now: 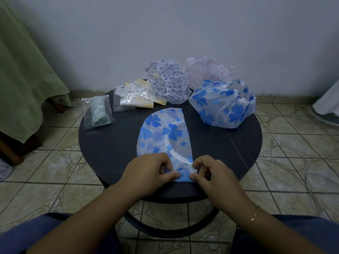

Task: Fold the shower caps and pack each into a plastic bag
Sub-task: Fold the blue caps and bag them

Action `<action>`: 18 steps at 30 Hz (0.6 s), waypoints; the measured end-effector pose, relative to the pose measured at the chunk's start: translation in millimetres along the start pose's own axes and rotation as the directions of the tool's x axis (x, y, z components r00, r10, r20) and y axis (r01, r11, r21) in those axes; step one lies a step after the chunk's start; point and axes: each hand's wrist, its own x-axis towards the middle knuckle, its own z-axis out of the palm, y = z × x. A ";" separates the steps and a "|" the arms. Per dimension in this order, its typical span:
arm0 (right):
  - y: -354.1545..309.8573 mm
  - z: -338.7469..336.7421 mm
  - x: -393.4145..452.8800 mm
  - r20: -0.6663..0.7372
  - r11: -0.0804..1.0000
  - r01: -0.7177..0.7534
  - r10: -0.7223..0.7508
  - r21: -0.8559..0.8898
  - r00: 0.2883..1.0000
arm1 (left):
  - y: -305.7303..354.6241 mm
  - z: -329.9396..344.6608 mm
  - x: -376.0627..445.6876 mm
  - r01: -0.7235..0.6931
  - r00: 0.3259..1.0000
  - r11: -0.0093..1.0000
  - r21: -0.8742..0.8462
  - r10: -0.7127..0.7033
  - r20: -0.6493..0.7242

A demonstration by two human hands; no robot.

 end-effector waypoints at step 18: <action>14.9 -13.9 3.9 0.032 0.891 0.343 -0.350 -0.298 0.936 | -5.0 -0.6 -1.3 -0.332 0.936 0.927 0.177 0.347 -0.061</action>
